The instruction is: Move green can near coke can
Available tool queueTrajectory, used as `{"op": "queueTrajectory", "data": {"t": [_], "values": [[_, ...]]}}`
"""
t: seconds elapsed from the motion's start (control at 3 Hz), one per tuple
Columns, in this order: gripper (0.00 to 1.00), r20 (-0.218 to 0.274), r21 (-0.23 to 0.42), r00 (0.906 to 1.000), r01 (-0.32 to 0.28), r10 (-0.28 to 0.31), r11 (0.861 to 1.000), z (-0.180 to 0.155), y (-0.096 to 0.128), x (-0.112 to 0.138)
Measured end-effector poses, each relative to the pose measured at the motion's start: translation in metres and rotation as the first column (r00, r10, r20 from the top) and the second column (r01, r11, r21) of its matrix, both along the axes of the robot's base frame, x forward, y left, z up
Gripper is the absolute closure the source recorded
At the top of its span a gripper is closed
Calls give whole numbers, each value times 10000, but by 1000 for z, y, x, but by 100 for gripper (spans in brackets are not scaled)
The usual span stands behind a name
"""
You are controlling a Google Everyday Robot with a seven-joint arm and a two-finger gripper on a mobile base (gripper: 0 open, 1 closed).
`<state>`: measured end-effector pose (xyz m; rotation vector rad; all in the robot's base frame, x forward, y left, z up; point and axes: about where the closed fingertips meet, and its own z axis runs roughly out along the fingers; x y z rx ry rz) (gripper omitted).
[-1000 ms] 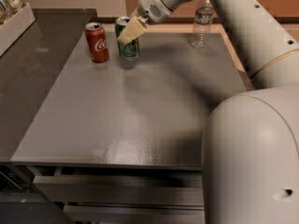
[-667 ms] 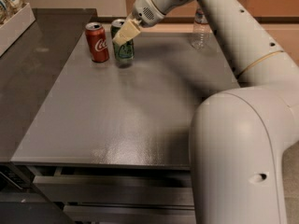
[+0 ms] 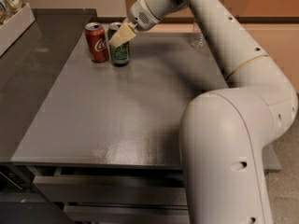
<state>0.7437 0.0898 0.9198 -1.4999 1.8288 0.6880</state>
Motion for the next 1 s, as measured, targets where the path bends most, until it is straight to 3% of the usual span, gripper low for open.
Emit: {"op": "queueTrajectory", "data": {"t": [0.33,0.67,1.0], "values": [[14,-38,-3,10000,-37,37,10000,-3,3,0],[0,-79,-7,9999,-76,76,10000,-6,6,0],[0,-80,-8,9999,-78,78,10000,-6,6,0]]}}
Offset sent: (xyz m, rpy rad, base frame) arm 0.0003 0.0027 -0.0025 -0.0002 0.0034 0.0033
